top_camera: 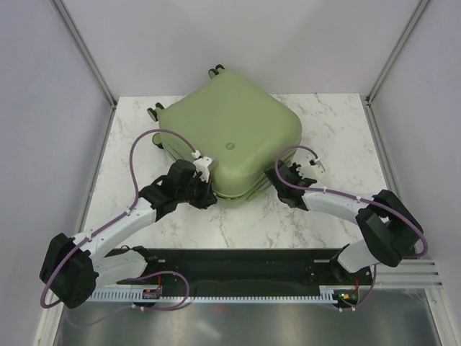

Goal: Pack the luggage
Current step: Zip the luggage at the center of the board.

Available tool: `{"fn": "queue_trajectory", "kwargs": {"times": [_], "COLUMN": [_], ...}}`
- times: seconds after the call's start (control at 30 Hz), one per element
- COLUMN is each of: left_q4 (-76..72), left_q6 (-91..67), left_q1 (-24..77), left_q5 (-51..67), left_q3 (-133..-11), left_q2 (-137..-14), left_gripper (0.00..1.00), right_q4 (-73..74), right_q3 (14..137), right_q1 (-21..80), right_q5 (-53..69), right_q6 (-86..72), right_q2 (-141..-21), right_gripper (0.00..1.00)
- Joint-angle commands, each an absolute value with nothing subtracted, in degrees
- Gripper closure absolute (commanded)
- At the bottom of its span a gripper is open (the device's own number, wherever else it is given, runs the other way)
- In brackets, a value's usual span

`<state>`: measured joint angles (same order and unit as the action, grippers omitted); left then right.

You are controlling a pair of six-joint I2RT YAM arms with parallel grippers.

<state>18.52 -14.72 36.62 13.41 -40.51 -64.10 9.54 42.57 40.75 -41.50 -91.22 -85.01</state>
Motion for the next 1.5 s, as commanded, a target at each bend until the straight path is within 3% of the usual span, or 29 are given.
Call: {"fn": "queue_trajectory", "kwargs": {"times": [0.0, 0.5, 0.93, 1.47], "left_q4": [2.3, 9.8, 5.6, 4.5], "left_q6": [-18.5, -20.7, -21.1, -18.4], "left_q1": [35.5, 25.8, 26.0, 34.6], "left_q5": [10.7, 6.3, 21.8, 26.1], "left_q3": [-41.9, -38.3, -26.9, -28.7], "left_q2": [-60.4, -53.2, -37.0, -42.4], "left_gripper": [0.98, 0.98, 0.98, 0.98], "right_q4": [6.9, 10.0, 11.0, 11.2], "right_q3": [44.2, 58.4, 58.3, 62.2], "right_q1": [47.8, 57.0, 59.5, 60.3], "right_q5": [-12.3, -5.2, -8.3, -8.0], "right_q6": [-93.1, -79.5, -83.7, -87.9], "right_q2": [-91.6, -103.3, -106.0, -110.2], "right_gripper": [1.00, 1.00, 1.00, 1.00]}}
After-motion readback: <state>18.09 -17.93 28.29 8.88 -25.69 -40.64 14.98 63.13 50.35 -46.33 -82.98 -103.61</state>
